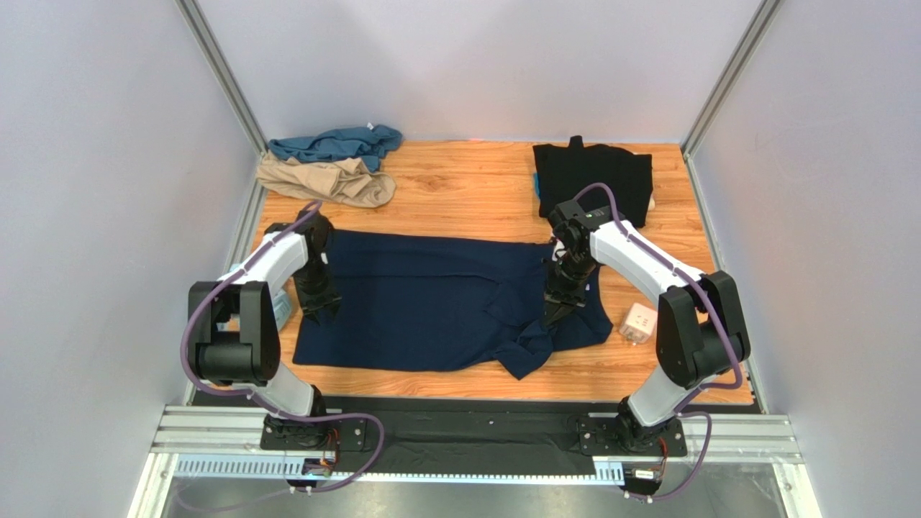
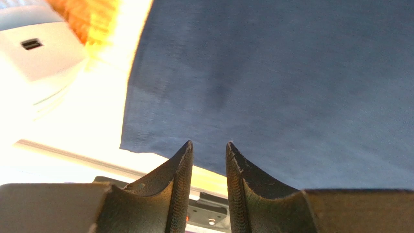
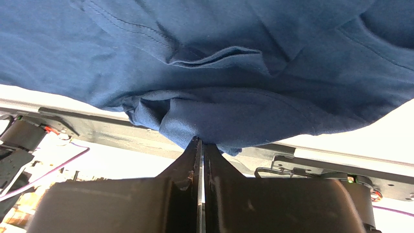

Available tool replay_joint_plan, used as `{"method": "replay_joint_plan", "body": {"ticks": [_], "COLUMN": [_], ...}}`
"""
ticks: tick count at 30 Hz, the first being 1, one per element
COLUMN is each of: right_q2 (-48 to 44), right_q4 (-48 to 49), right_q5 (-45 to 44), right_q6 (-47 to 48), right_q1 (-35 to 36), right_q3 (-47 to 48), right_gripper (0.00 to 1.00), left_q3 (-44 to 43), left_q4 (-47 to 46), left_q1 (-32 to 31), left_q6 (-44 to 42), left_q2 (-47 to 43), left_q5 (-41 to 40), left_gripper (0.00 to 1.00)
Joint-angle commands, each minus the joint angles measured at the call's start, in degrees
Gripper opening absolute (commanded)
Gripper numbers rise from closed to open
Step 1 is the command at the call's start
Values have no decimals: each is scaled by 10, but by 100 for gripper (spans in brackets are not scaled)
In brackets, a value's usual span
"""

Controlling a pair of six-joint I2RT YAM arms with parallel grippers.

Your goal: Fold and stack the t-shirts

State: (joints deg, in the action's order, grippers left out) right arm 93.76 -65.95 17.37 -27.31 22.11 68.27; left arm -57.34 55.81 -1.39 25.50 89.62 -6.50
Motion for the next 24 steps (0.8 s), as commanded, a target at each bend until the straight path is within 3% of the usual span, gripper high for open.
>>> {"method": "replay_joint_plan", "body": {"ticks": [1, 12, 24], "right_q2": [-6, -3, 56], "right_q4": [20, 43, 37], "right_q5": [28, 74, 110], "right_q6": [9, 6, 15], "right_q1": [-9, -65, -121], "right_q3": [7, 8, 98], "right_gripper": [0, 0, 0], "left_q3": [21, 12, 0], "left_q4": [11, 47, 69], "left_q1": [38, 50, 84], "left_q6": [3, 14, 3], "left_q2": [1, 3, 59], "left_q5": [4, 18, 47], "left_gripper": [38, 39, 39]}}
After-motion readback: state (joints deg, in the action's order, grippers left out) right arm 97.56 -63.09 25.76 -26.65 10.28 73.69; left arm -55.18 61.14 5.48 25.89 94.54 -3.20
